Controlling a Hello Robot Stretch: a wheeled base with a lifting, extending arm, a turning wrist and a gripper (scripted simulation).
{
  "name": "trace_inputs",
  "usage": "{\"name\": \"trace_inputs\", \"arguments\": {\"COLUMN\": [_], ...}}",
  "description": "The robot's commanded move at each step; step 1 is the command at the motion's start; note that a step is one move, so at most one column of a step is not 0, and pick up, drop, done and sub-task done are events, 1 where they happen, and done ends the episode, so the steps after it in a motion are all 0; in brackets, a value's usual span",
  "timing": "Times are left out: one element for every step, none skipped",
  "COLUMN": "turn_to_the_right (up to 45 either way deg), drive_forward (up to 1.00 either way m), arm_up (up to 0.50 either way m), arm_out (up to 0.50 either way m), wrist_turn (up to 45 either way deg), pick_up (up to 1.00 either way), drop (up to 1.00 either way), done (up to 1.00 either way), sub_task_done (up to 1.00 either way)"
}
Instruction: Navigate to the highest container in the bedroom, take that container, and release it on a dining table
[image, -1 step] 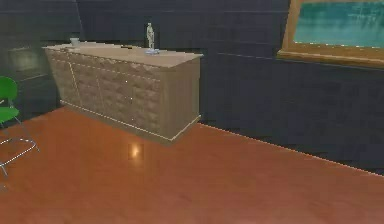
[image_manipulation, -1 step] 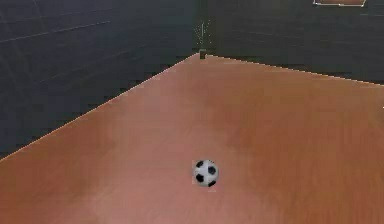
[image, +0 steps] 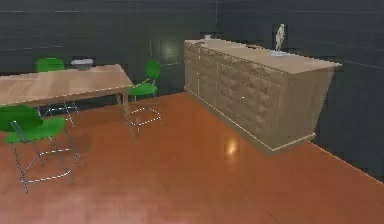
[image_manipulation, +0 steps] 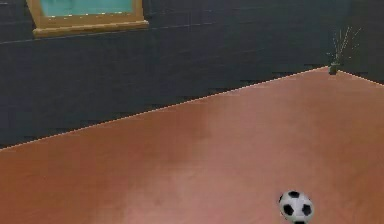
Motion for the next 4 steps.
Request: {"name": "trace_inputs", "arguments": {"turn_to_the_right": [0.0,0.0,-45.0,45.0], "drive_forward": [1.00,0.85,0.00,0.00], "arm_up": [0.00,0.00,0.00,0.00], "arm_out": [0.00,0.00,0.00,0.00], "wrist_turn": [0.0,0.0,0.0,0.0], "pick_up": [0.00,0.00,0.00,0.00], "drop": [0.00,0.00,0.00,0.00], "done": [0.00,0.00,0.00,0.00], "sub_task_done": [0.00,0.00,0.00,0.00]}}
